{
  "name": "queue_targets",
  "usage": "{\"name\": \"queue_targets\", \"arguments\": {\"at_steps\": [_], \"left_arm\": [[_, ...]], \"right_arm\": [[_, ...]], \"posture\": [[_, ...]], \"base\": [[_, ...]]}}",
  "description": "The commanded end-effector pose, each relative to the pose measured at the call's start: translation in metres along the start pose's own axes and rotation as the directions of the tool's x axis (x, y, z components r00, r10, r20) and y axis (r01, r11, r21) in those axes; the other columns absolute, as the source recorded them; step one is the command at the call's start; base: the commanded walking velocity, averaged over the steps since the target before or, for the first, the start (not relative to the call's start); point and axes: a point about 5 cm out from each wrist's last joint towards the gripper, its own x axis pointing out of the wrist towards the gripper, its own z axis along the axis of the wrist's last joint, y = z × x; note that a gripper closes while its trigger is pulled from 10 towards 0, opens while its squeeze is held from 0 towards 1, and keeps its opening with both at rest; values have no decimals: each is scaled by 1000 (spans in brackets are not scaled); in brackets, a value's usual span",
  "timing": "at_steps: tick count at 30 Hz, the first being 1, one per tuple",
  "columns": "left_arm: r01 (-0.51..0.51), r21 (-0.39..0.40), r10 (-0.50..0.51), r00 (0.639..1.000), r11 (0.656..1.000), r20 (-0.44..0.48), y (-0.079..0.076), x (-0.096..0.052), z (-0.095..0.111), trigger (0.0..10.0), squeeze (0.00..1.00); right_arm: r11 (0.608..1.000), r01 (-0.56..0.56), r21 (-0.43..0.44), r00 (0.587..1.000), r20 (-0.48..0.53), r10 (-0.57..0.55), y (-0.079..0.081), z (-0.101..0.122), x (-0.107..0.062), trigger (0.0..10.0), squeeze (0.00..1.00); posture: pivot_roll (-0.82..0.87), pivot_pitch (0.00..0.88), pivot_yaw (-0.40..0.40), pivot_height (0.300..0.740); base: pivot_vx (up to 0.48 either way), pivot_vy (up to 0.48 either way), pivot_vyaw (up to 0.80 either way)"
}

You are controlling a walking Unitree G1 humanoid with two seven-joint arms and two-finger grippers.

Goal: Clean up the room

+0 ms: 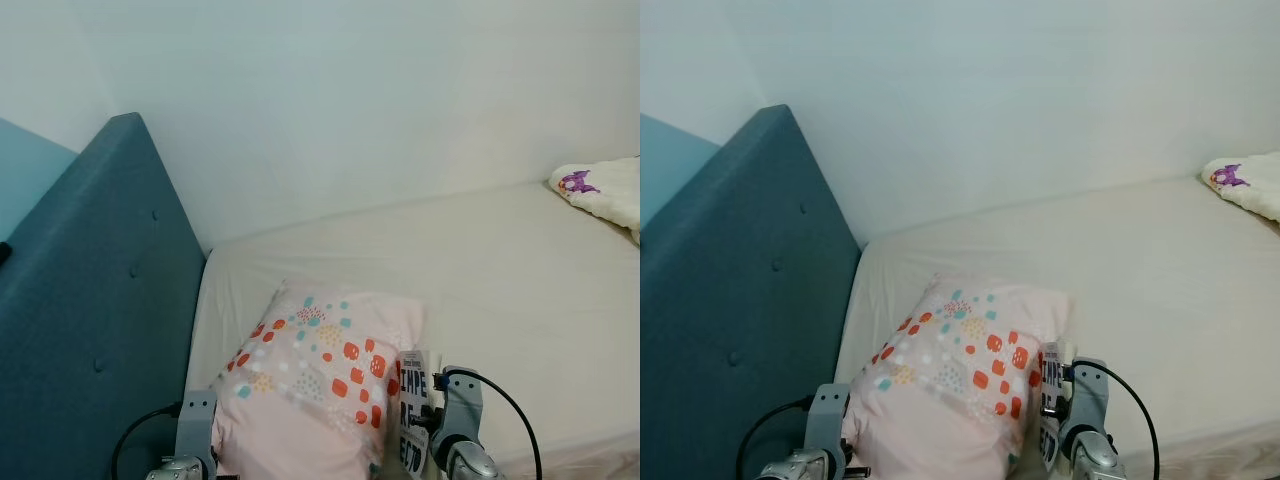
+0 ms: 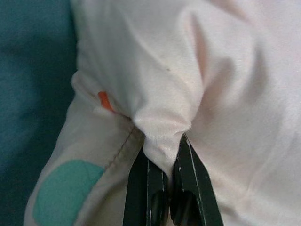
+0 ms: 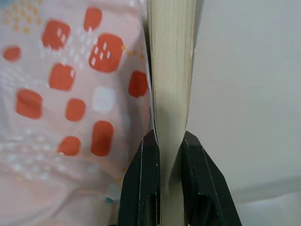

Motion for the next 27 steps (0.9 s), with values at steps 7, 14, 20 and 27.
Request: {"name": "queue_targets", "arguments": {"at_steps": [7,14,20,27], "left_arm": [[-12,-10,12,1000,1000,-8,8,-1,-4,10000,0],[-18,-6,18,1000,1000,-10,12,-1,-6,10000,0],[-20,1,20,1000,1000,-13,13,-2,-7,10000,0],[-26,8,26,999,1000,-19,18,-2,-9,10000,0]], "right_arm": [[944,318,91,943,75,-325,-70,25,-6,10000,0],[870,471,143,855,166,-491,-108,55,-13,10000,0],[836,522,171,810,206,-549,-123,70,-18,10000,0],[932,68,356,883,414,-222,-88,112,-5,10000,0]], "posture": [[-200,0,121,740],[-197,0,124,740],[-192,0,124,740],[-187,0,133,740]], "base": [[0,0,0],[0,0,0],[0,0,0],[0,0,0]]}}
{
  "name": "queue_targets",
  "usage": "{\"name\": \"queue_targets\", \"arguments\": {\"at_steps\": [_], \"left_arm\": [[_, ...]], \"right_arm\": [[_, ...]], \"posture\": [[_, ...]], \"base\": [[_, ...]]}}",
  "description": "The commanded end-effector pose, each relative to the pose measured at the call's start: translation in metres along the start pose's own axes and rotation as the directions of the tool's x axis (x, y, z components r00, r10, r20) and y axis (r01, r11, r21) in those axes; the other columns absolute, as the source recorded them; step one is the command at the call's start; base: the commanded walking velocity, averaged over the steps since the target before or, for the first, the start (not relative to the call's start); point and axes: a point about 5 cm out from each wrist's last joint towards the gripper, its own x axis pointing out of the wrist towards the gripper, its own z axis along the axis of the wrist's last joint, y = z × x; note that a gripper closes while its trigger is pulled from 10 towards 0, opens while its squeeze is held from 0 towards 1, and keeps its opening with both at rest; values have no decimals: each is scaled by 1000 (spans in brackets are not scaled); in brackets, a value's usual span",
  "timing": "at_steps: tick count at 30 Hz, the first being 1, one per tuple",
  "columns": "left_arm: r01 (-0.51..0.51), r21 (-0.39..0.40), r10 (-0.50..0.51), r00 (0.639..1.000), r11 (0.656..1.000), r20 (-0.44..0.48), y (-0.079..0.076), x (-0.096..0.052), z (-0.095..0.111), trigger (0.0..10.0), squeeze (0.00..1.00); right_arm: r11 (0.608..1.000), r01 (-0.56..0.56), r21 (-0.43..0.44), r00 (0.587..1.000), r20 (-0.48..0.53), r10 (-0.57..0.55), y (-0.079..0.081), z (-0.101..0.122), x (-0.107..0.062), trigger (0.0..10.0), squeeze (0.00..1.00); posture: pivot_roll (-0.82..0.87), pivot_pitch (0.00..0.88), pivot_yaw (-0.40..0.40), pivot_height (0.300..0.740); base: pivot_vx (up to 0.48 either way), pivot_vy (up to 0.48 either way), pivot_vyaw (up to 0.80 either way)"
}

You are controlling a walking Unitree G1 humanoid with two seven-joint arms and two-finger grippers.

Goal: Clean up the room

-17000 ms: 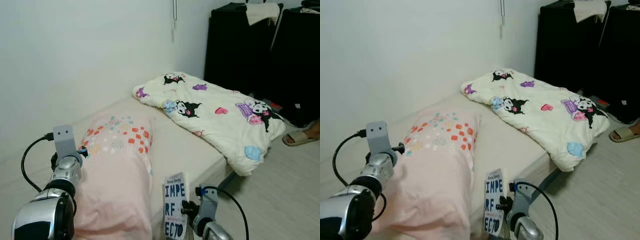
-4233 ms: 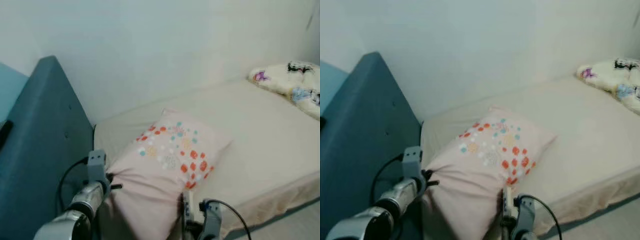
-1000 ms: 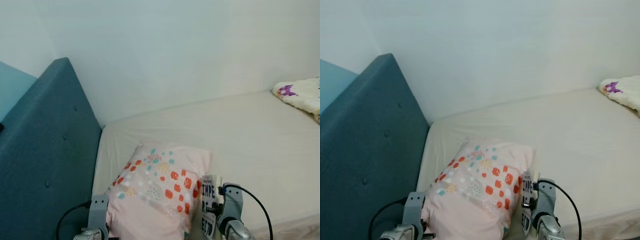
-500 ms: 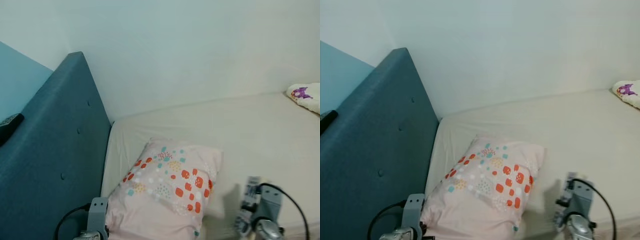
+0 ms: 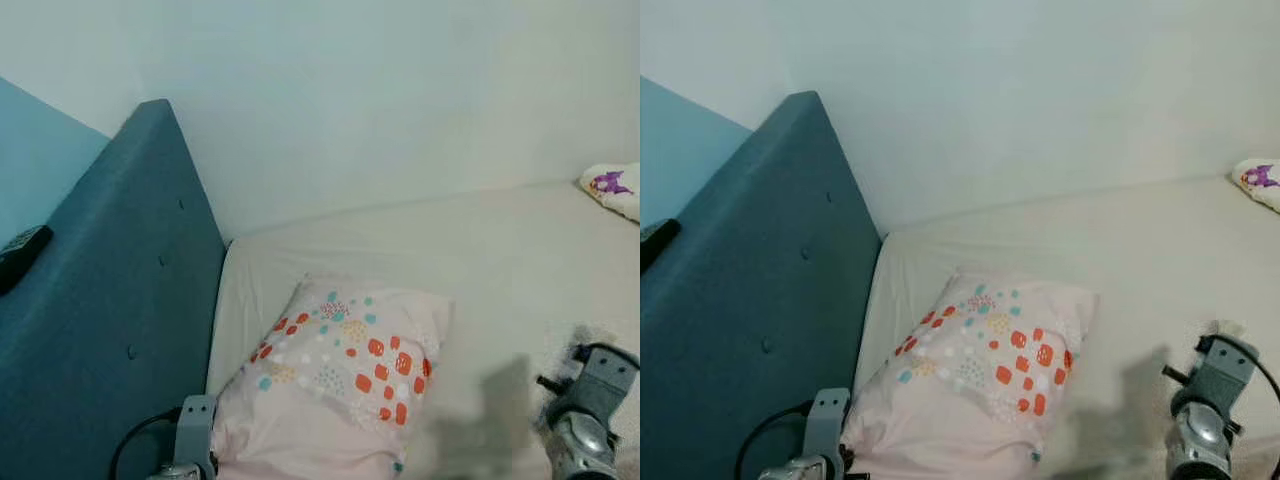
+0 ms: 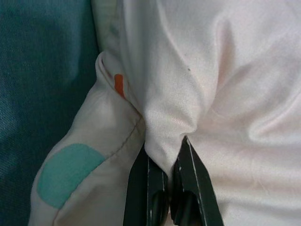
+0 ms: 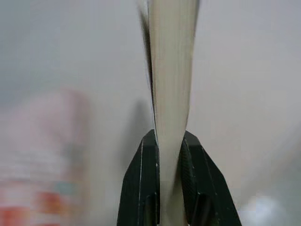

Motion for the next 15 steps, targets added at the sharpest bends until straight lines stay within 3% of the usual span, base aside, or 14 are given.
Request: {"name": "queue_targets", "arguments": {"at_steps": [1,6,7,8,9,11,15], "left_arm": [[-30,8,30,1000,1000,-3,14,-2,-2,10000,0],[-32,11,32,999,999,-6,15,-2,-3,10000,0],[-33,13,33,999,999,-8,16,-2,-4,10000,0],[-33,13,33,999,999,-8,16,-2,-4,10000,0],[-33,14,33,999,999,-9,17,-2,-4,10000,0],[-34,14,34,999,999,-9,17,-2,-4,10000,0],[-38,15,38,999,999,-8,19,-2,-4,10000,0]], "right_arm": [[989,-135,57,989,75,131,23,12,4,10000,0],[981,-155,115,984,107,143,30,19,6,10000,0],[985,-116,126,988,120,101,25,23,7,10000,161],[985,-116,126,988,120,101,25,23,7,10000,161],[992,-51,113,992,122,37,17,26,8,10000,1000],[995,-6,103,992,123,-7,11,27,8,10000,1000],[979,204,16,969,142,-204,-19,33,5,10000,1000]], "posture": [[-187,0,133,740],[-185,0,136,740],[-183,0,136,740],[-183,0,136,740],[-182,0,136,740],[-182,0,136,740],[-177,0,138,740]], "base": [[0,0,0],[0,0,0],[0,0,0],[0,0,0],[0,0,0],[0,0,0],[0,0,0]]}}
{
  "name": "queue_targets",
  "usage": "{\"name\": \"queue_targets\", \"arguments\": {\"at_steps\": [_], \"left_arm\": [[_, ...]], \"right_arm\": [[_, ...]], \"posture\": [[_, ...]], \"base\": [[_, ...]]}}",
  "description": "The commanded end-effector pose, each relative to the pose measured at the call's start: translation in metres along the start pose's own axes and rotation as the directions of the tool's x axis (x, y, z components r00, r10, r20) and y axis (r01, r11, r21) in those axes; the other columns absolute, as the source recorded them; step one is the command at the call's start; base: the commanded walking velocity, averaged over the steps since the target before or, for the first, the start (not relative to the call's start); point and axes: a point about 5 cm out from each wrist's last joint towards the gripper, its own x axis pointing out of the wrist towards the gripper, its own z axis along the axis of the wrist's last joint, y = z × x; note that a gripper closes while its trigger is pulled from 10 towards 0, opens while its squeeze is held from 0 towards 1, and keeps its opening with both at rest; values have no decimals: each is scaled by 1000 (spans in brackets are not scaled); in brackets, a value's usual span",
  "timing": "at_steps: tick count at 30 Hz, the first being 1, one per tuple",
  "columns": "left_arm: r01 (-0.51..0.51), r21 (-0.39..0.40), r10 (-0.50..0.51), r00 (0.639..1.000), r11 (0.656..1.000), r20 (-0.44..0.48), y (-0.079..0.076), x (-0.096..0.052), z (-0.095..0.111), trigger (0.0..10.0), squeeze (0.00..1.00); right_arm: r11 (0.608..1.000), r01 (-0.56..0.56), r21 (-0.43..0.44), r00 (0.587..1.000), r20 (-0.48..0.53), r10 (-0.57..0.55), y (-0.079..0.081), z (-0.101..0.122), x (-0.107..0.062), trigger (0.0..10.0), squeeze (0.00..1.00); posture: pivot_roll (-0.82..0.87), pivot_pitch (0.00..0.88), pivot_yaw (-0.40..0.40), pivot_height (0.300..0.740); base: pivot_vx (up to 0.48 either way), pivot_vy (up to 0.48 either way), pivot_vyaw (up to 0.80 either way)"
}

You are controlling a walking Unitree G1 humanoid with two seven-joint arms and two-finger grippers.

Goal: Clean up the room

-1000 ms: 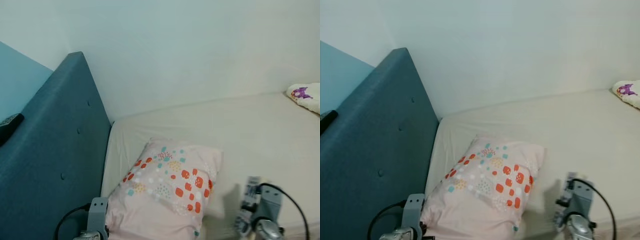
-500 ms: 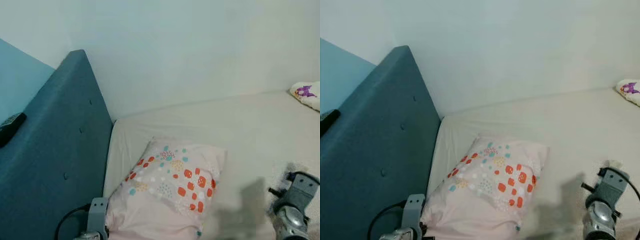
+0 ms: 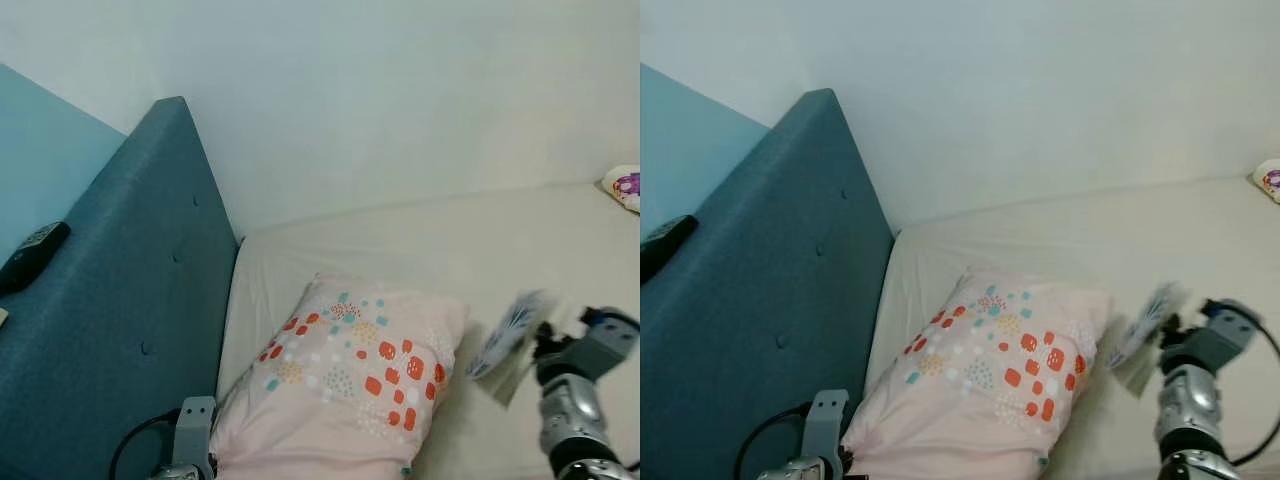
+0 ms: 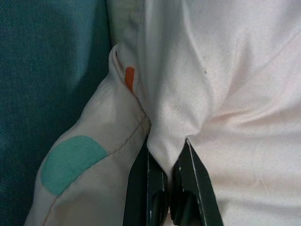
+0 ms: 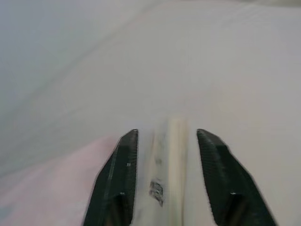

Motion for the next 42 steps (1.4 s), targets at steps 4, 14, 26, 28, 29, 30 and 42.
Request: {"name": "queue_targets", "arguments": {"at_steps": [4,14,26,28,29,30,42], "left_arm": [[-49,10,49,999,999,-8,21,-3,-3,10000,0],[-49,12,49,999,999,-4,22,-3,-1,10000,0],[-32,-124,44,995,992,93,21,-2,20,10000,1000],[-36,-137,50,994,990,98,24,-3,22,10000,1000],[-46,-124,59,993,991,99,29,-4,22,10000,1000],[-46,-124,59,993,991,99,29,-4,22,10000,1000],[-188,100,176,977,977,124,75,-15,8,10000,1000]], "right_arm": [[979,164,-119,986,42,-160,-19,2,-2,10000,1000],[981,128,-142,988,99,-115,1,12,0,10000,1000],[959,-268,-88,959,-117,257,84,-44,-30,10000,0],[954,-285,-90,953,-133,272,89,-49,-34,10000,0],[951,-297,-88,948,-142,283,94,-52,-37,10000,0],[951,-297,-88,948,-142,283,94,-52,-37,10000,0],[985,-161,60,943,-286,171,72,-69,-36,10000,0]], "posture": [[-176,0,144,740],[-180,0,150,740],[-176,0,124,740],[-173,0,118,740],[-172,0,115,740],[-172,0,115,740],[-141,0,82,740]], "base": [[0,0,0],[0,0,0],[0,0,0],[0,0,0],[0,0,0],[0,0,0],[0,0,0]]}}
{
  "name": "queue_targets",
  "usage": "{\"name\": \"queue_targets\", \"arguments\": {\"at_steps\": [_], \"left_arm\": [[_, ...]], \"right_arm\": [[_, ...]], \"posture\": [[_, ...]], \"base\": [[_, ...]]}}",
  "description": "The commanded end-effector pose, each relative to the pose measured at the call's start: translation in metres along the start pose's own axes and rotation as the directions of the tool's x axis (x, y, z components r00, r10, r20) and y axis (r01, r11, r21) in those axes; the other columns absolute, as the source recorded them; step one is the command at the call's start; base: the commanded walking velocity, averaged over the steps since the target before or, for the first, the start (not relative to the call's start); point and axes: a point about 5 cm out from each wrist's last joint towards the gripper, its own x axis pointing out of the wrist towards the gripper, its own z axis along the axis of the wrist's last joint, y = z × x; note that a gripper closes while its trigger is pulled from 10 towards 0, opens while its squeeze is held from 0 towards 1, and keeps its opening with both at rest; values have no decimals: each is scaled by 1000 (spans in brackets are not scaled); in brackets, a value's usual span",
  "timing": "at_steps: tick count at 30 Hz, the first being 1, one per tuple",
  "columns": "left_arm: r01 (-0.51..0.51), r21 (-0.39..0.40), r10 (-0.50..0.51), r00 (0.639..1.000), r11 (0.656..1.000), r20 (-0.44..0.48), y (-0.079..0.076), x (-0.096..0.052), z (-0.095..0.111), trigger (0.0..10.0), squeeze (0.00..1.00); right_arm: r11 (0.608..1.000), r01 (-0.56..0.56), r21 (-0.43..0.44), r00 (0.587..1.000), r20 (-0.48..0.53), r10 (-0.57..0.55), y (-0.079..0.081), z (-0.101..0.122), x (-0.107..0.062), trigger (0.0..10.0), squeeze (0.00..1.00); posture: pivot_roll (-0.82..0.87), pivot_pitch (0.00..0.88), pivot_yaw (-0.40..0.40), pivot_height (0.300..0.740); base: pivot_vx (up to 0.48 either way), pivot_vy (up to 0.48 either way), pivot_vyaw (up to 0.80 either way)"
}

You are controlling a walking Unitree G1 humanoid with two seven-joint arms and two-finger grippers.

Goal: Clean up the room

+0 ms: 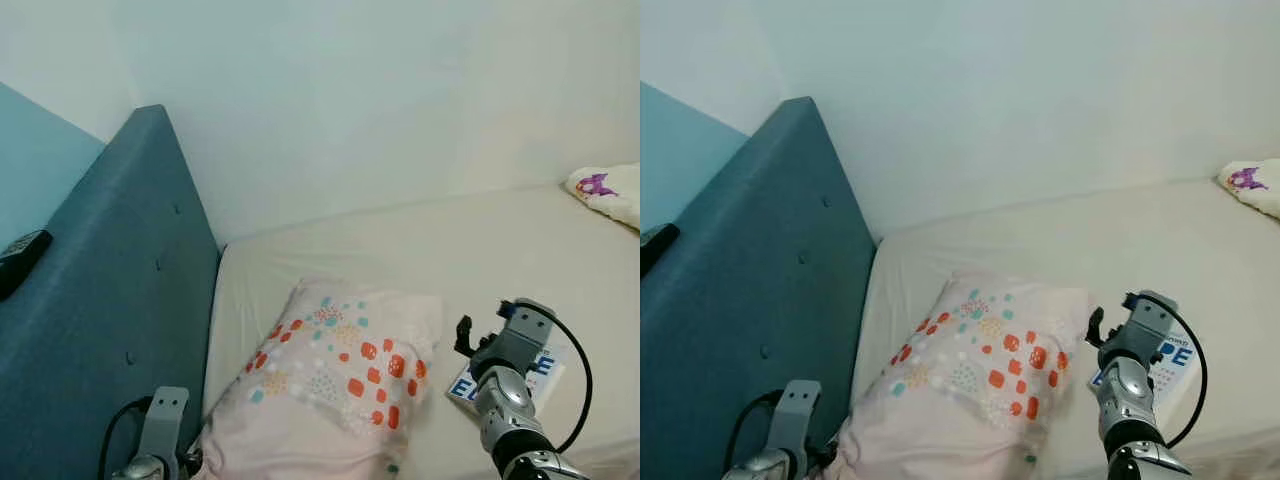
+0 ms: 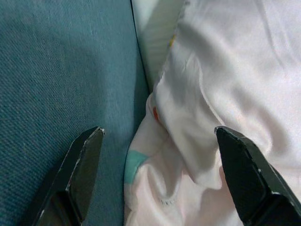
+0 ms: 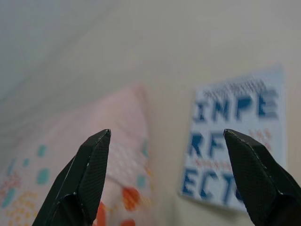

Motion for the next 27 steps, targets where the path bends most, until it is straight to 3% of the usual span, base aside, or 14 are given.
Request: {"name": "queue_targets", "arguments": {"at_steps": [1,7,8,10,11,14,18,25,26,27], "left_arm": [[-82,-6,82,997,997,-7,27,-5,-6,10000,1000],[22,-45,-19,997,999,73,11,-3,1,10000,984],[46,-43,-42,996,998,80,5,-3,1,10000,0],[67,-47,-63,994,997,86,0,-2,1,10000,0],[113,-70,-107,991,991,86,-13,-2,-1,10000,0],[144,-78,-138,987,987,79,-22,-2,-4,10000,0],[238,-65,-234,970,969,61,-40,-3,-11,10000,0],[329,-71,-326,944,942,48,-49,-6,-18,10000,0],[393,-113,-390,919,912,55,-53,-7,-21,10000,0],[393,-113,-390,919,912,55,-53,-7,-21,10000,0]], "right_arm": [[1000,8,28,998,-58,-7,-1,-11,-3,10000,0],[999,-53,3,992,-113,53,4,-23,-6,10000,0],[994,-107,-12,988,-112,105,10,-24,-7,10000,0],[988,-153,-14,983,-107,151,15,-25,-8,10000,0],[977,-208,-45,971,-130,201,23,-29,-10,10000,0],[975,-216,-50,968,-138,208,24,-29,-10,10000,0],[976,-210,-53,969,-143,201,21,-28,-9,10000,0],[982,-182,-56,975,-140,173,12,-27,-8,10000,0],[984,-170,-54,977,-140,161,7,-27,-8,10000,0],[984,-170,-54,977,-140,161,7,-27,-8,10000,0]], "posture": [[-141,0,82,740],[-126,0,65,740],[-126,0,60,740],[-127,0,58,740],[-134,0,56,740],[-137,0,55,740],[-146,0,57,740],[-150,0,58,740],[-151,0,59,740],[-151,0,59,740]], "base": [[0,0,0],[0,0,0],[0,0,0],[0,0,0],[0,0,775],[0,0,775],[0,0,775],[0,0,775],[0,0,775],[0,0,775]]}}
